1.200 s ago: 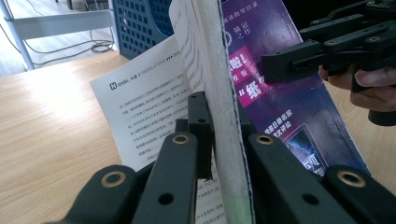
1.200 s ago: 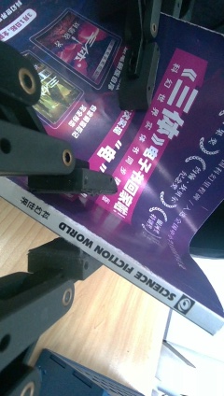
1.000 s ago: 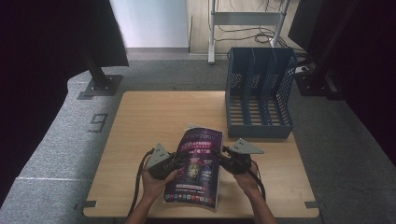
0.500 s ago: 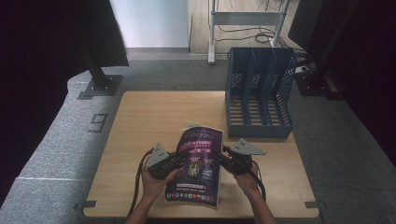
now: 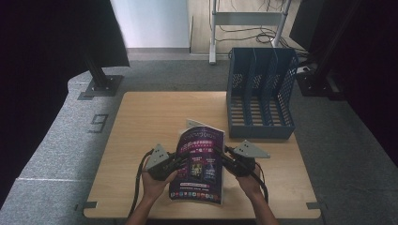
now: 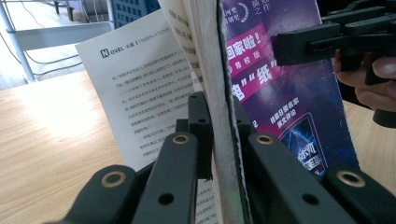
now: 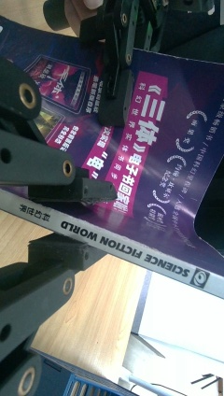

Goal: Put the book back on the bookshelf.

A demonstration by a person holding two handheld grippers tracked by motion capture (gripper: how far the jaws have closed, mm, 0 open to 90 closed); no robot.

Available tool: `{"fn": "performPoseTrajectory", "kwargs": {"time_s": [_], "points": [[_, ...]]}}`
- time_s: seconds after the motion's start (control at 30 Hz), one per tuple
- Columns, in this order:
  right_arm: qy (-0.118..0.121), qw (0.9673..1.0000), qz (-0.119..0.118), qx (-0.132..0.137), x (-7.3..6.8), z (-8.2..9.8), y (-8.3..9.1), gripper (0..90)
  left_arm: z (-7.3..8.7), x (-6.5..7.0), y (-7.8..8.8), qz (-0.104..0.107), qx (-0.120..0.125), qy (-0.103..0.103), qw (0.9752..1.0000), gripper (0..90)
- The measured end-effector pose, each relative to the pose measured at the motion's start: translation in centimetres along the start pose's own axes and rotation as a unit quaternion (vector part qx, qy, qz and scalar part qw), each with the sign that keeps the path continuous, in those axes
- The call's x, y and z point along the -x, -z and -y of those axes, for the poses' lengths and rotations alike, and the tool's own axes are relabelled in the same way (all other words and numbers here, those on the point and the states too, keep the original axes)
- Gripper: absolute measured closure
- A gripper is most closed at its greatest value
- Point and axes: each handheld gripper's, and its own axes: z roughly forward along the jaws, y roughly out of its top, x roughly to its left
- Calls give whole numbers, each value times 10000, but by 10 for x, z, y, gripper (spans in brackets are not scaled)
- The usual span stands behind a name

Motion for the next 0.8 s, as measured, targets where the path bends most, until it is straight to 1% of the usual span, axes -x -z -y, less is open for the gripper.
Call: {"fn": "performPoseTrajectory", "kwargs": {"time_s": [0.17,0.27,0.37,0.5,0.63,0.8], "points": [[26,10000,1,33,-1,-1,1,749,0,1,-1,-23,23,-22,10000,857],[12,10000,-3,68,-2,-2,2,756,-1,0,-2,-73,12,-75,9999,857],[63,9999,-1,133,-4,-5,2,761,-4,0,-2,-93,18,-98,9999,857],[80,9997,-11,227,-5,-8,2,769,-7,-1,-2,-103,49,-147,9998,857],[97,9996,10,278,-5,-9,2,772,-8,-3,-2,-107,51,-189,9998,858],[143,9990,7,434,-5,-9,3,779,-13,-5,-5,-108,94,-215,9997,865]]}}
